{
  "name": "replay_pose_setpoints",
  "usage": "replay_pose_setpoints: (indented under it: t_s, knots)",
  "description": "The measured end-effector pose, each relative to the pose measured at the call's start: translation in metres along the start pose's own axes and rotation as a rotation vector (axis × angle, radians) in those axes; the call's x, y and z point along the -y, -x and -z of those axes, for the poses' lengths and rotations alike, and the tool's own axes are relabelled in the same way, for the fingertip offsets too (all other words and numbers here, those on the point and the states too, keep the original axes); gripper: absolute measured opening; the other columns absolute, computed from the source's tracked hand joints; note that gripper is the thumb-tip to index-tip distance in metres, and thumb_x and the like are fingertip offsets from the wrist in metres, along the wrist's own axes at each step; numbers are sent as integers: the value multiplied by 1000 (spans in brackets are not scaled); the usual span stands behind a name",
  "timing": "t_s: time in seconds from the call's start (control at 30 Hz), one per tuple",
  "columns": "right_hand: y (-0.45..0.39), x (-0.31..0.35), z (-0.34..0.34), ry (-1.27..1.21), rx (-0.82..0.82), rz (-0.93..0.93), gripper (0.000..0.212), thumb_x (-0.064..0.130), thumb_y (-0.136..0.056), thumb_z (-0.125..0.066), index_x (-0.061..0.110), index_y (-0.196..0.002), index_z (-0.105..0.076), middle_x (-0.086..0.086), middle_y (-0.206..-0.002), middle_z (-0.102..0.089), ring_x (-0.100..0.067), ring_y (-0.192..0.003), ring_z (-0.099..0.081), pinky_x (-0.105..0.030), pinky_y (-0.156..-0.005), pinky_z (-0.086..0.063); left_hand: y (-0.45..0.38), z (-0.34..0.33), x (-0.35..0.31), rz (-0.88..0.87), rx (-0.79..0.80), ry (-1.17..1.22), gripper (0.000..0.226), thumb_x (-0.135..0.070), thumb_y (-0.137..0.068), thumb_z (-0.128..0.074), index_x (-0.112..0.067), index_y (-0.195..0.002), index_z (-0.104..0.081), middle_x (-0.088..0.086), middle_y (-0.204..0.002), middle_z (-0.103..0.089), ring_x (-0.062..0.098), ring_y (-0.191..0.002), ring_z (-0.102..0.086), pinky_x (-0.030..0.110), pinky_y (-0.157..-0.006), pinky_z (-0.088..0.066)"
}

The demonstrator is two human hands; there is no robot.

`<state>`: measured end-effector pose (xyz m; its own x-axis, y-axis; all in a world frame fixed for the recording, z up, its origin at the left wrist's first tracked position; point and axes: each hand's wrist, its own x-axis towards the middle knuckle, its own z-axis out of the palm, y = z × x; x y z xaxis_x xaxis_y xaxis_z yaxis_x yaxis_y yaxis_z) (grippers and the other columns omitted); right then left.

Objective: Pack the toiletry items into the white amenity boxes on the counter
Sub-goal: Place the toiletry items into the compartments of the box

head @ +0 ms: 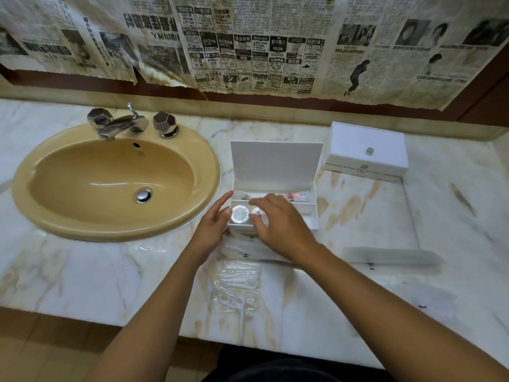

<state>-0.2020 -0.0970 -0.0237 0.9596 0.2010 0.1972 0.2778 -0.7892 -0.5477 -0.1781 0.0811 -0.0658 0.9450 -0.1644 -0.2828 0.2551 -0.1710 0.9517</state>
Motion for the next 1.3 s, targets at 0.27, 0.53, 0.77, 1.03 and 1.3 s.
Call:
replay_pose_setpoints:
  t_s: [0.27,0.53,0.77,1.03,1.3]
  knots:
    - [49,-4,-17,98,163,21,31,16,-81,-66,10,-111,-67,-10,-100,-65,-32,-93,-60,-42,-78,-49,1,-1,-1,1,-5,-23,38,-31,-104,-45,-51,-135,-48,4,-99,-48,18,-85,-46,14,-63,-47]
    - [58,-10,-16,308,343,-90,29,6,-87,-53,17,-115,-57,-3,-112,-55,-26,-106,-47,-36,-84,-32,6,-6,-7,27,-29,-27,40,-28,-105,-43,-44,-141,-45,-21,-90,-44,9,-88,-46,8,-58,-44]
    - [55,-5,-13,257,265,-76,33,0,-86,-49,16,-110,-64,-3,-106,-60,-26,-102,-49,-35,-80,-31,9,-6,-10,17,-18,-56,38,-25,-105,-43,-47,-135,-46,-24,-87,-43,-12,-74,-49,4,-68,-46]
    - [50,-3,-5,260,74,-52,21,-4,-69,-66,15,-77,-65,1,-66,-57,-24,-64,-54,-30,-62,-31,9,-5,-11,30,-17,-59,38,-27,-105,-43,-49,-136,-46,-28,-96,-48,-18,-84,-51,7,-79,-42]
    - [33,0,14,275,-75,0,9,7,-71,-65,15,-71,-63,2,-63,-55,-25,-65,-53,-33,-63,-34,8,-3,-12,84,0,16,39,-28,-104,-45,-52,-134,-50,-28,-103,-55,-4,-103,-54,29,-94,-47]
